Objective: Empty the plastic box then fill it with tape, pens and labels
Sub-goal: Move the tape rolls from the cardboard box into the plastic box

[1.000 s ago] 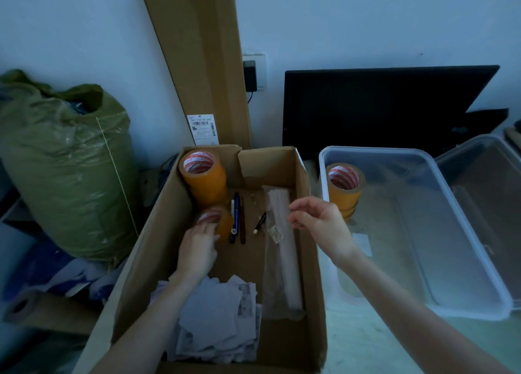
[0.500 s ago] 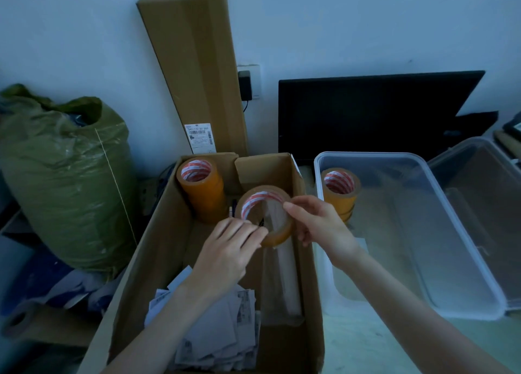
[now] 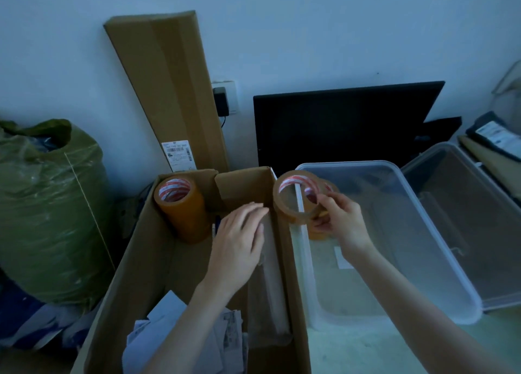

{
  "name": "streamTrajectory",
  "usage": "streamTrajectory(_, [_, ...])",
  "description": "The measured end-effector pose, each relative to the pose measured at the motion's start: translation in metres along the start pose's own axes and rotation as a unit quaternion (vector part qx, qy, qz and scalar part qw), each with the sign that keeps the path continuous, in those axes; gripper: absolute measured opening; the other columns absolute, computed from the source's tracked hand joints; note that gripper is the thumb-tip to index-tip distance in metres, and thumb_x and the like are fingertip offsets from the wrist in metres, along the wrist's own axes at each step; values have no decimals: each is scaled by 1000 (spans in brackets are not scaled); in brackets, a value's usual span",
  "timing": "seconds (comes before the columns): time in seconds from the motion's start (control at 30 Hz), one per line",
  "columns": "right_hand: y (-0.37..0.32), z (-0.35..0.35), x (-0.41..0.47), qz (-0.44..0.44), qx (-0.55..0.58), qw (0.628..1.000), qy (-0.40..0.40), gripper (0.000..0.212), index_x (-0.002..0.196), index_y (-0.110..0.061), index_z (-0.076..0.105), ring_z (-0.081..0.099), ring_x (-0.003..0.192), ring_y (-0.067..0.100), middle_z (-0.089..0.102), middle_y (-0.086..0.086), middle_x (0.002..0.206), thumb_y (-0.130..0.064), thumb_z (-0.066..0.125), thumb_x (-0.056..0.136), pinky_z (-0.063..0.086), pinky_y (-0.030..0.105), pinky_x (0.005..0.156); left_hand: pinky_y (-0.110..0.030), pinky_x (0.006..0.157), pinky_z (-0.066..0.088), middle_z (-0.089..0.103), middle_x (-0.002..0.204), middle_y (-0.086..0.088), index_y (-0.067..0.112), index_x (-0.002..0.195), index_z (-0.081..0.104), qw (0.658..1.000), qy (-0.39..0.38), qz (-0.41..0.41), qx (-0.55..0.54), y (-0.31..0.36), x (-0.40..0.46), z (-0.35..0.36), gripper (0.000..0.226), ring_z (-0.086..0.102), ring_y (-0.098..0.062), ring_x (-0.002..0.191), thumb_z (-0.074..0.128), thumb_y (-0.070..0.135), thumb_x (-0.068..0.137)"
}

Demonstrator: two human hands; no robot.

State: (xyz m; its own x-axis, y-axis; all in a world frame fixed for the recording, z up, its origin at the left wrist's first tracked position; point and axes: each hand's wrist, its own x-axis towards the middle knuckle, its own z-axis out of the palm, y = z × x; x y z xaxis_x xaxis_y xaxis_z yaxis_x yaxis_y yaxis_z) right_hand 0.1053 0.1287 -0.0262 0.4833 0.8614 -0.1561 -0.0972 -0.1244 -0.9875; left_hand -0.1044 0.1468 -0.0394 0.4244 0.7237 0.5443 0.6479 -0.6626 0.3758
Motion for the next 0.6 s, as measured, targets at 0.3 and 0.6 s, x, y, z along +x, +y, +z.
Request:
streamTrajectory(0.3, [8,-37,72,-13,-171,981,90,24,91,0,64,65,65,29,63,14,75,-17,48,97,59,47,72,-22,84,44,64,110,0,15,118,61,999,-30,-28,-24,2,21,27,26,56,-8,102,51,15,95])
streamTrajectory(0.6, [9,-33,98,12,-316,948,45,28,89,4,65,69,64,32,65,19,79,-17,48,97,60,46,71,-22,80,48,64,107,1,15,115,63,998,-43,-47,-14,-6,23,32,23,58,-11,97,55,12,94])
